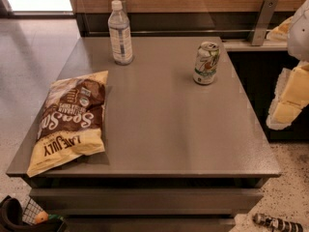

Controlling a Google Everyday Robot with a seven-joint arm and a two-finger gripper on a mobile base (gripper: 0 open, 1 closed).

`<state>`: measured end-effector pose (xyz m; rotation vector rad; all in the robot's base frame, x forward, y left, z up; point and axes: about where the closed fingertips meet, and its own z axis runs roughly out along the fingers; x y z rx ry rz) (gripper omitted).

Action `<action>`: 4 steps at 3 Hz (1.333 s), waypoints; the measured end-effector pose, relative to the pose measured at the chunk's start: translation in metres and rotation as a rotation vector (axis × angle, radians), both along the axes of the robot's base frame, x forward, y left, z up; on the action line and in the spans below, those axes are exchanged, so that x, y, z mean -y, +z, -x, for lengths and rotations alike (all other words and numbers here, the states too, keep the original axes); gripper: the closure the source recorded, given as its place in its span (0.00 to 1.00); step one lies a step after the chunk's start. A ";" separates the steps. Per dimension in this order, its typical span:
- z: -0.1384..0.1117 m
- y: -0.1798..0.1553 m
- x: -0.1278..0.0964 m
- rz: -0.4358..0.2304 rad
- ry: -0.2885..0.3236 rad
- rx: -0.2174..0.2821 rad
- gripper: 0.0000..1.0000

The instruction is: Move 7up can near brown chip bag

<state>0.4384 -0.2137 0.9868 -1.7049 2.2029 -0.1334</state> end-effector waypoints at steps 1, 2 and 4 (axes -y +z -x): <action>0.000 0.000 0.000 0.000 0.000 0.000 0.00; -0.013 0.001 0.005 -0.029 -0.009 0.027 0.00; -0.110 -0.015 0.031 -0.328 -0.030 0.197 0.00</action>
Offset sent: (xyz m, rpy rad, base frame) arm 0.0316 -0.0143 -0.0025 0.0721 -0.0475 -0.0212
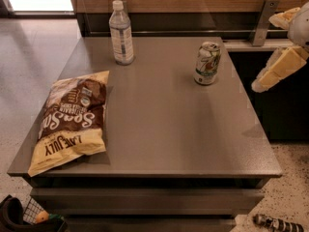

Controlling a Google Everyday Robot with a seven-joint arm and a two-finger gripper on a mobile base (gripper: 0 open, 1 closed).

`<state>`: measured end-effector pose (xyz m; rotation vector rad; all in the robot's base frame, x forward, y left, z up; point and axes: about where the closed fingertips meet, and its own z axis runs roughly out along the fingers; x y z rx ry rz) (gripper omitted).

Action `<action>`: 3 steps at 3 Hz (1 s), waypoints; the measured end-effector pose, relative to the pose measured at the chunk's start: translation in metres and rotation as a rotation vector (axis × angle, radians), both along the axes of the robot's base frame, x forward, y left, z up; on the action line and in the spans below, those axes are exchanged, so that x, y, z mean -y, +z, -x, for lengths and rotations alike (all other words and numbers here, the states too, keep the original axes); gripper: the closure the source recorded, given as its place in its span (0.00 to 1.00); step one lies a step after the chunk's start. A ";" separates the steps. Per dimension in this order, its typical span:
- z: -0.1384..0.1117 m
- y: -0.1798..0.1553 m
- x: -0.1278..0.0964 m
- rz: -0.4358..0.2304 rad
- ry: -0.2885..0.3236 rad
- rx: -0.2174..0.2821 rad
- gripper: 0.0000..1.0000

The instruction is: Move 7up can near brown chip bag

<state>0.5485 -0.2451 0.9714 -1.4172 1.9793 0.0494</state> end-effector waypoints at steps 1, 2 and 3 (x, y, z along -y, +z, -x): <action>-0.058 -0.026 -0.004 -0.294 -0.008 0.119 0.00; -0.081 -0.039 -0.015 -0.493 -0.015 0.202 0.00; -0.099 -0.047 -0.030 -0.641 -0.007 0.251 0.00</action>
Offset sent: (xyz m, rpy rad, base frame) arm 0.1058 0.0187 -0.0508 0.7412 -0.3095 -0.0311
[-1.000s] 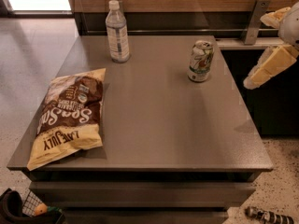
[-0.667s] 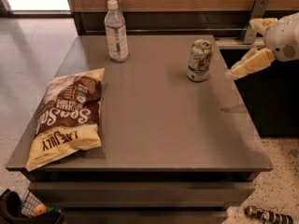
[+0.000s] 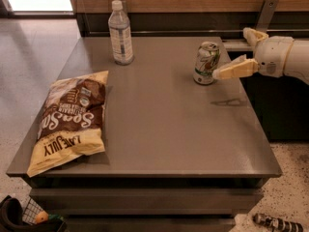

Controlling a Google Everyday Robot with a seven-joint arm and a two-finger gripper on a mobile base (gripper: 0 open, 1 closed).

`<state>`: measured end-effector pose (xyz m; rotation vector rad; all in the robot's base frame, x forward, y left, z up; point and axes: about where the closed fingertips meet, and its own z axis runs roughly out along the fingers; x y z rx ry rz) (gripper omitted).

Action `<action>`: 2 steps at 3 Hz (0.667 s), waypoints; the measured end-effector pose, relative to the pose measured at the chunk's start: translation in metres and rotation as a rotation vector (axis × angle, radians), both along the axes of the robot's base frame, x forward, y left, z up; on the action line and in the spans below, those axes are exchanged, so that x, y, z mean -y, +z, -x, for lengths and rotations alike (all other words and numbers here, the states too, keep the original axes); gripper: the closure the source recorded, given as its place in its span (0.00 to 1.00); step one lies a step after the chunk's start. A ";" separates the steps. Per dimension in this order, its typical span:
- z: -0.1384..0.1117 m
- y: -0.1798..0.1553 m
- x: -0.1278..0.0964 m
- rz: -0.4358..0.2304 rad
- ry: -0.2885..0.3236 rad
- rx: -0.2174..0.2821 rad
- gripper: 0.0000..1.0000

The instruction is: Move 7up can near brown chip bag

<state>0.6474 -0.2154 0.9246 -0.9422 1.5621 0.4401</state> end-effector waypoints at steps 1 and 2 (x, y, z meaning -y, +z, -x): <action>-0.015 -0.009 -0.016 -0.126 0.018 -0.005 0.00; -0.028 -0.017 -0.034 -0.221 0.049 -0.040 0.00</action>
Offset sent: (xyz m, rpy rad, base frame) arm 0.0445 0.0488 -0.0256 0.3387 0.0849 0.0776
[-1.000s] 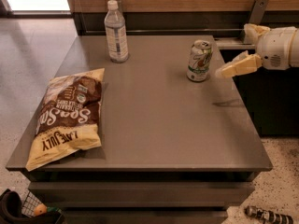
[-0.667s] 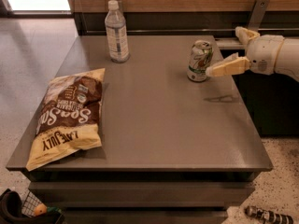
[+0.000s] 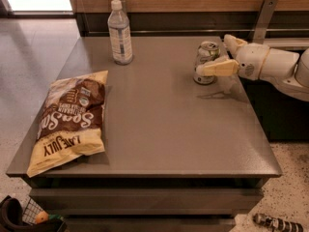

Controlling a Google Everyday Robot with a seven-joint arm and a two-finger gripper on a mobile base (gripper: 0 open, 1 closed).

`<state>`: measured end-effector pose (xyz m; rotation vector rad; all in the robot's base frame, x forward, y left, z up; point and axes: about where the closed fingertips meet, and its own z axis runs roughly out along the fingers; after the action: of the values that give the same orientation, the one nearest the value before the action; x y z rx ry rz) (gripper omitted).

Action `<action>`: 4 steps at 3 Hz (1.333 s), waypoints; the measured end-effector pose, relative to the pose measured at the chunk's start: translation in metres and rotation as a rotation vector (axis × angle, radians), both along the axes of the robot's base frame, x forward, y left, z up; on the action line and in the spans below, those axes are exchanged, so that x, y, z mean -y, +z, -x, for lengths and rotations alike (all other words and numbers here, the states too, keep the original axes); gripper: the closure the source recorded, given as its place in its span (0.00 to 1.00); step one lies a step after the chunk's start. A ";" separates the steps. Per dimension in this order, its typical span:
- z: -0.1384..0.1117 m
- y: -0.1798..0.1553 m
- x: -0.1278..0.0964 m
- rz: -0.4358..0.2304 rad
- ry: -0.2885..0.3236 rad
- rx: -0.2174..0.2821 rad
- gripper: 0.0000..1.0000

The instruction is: Move 7up can near brown chip bag

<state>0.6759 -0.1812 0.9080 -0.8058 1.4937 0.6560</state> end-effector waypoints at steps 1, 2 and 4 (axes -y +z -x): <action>-0.009 -0.004 -0.019 -0.020 0.031 -0.063 0.16; -0.009 -0.004 -0.022 -0.025 0.034 -0.072 0.39; -0.010 -0.004 -0.029 -0.026 0.045 -0.072 0.94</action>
Offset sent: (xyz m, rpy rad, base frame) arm 0.0079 0.0173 -0.0029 0.0180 0.0534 0.0289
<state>0.6857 -0.1527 0.9041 -0.8052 1.5326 0.7432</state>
